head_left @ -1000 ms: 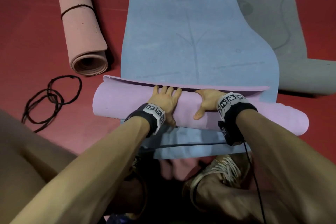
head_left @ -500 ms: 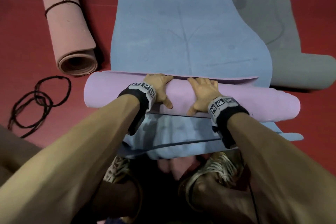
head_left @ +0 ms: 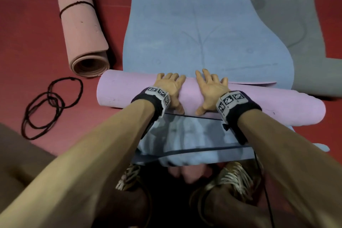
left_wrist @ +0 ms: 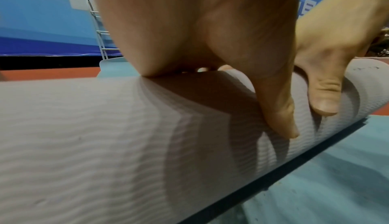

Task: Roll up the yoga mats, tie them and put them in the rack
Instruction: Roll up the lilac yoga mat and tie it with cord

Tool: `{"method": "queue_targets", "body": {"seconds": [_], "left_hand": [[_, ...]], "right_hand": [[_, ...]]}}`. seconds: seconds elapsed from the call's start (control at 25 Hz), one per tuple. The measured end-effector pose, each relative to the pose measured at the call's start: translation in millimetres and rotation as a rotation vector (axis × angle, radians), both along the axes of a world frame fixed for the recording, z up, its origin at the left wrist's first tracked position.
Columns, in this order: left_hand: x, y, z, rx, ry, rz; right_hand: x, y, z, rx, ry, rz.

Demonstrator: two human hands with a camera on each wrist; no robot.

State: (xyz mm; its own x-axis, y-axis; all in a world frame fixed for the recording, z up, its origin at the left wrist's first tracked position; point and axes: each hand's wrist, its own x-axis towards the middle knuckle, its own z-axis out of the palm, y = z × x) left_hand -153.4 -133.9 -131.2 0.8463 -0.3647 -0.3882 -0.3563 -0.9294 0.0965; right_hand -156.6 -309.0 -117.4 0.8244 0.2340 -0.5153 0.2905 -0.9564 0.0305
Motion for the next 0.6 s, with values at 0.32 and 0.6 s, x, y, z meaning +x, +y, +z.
{"method": "queue_targets", "body": {"seconds": [0.32, 0.6], "left_hand": [[17.7, 4.8, 12.6, -0.407, -0.034, 0.469], [12.1, 41.1, 74.5, -0.554, -0.730, 0.628]], "right_hand": [[13.7, 10.1, 1.8, 0.015, 0.019, -0.004], [-2.4, 11.6, 48.4, 0.286, -0.239, -0.142]]}}
